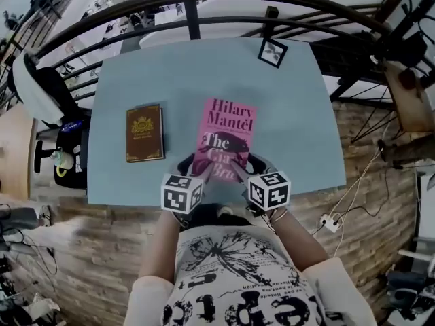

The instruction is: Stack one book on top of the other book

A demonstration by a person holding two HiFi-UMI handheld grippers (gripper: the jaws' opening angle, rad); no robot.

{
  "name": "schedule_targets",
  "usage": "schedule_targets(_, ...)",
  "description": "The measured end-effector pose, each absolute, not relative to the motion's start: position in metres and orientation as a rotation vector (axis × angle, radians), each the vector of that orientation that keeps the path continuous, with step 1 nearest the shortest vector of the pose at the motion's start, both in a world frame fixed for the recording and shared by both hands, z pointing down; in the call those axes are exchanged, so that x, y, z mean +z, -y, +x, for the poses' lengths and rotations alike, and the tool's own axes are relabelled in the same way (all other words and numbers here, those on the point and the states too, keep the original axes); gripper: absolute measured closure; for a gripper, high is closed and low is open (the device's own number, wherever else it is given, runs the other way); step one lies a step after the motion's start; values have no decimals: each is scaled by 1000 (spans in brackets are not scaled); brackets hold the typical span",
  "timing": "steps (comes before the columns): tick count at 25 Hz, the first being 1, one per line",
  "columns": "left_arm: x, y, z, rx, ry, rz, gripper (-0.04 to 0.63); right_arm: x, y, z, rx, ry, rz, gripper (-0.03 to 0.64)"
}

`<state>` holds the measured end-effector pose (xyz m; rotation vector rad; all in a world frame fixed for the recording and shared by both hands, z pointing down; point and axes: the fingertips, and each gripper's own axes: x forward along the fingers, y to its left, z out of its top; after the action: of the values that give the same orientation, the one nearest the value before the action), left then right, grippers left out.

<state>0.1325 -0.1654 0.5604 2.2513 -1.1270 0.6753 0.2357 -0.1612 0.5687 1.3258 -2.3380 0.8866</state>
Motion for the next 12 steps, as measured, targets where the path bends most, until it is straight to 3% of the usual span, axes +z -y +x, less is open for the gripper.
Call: schedule_targets(12,537,162,29,619,1316,2183,341,547,176,131,787,2442,1126,400)
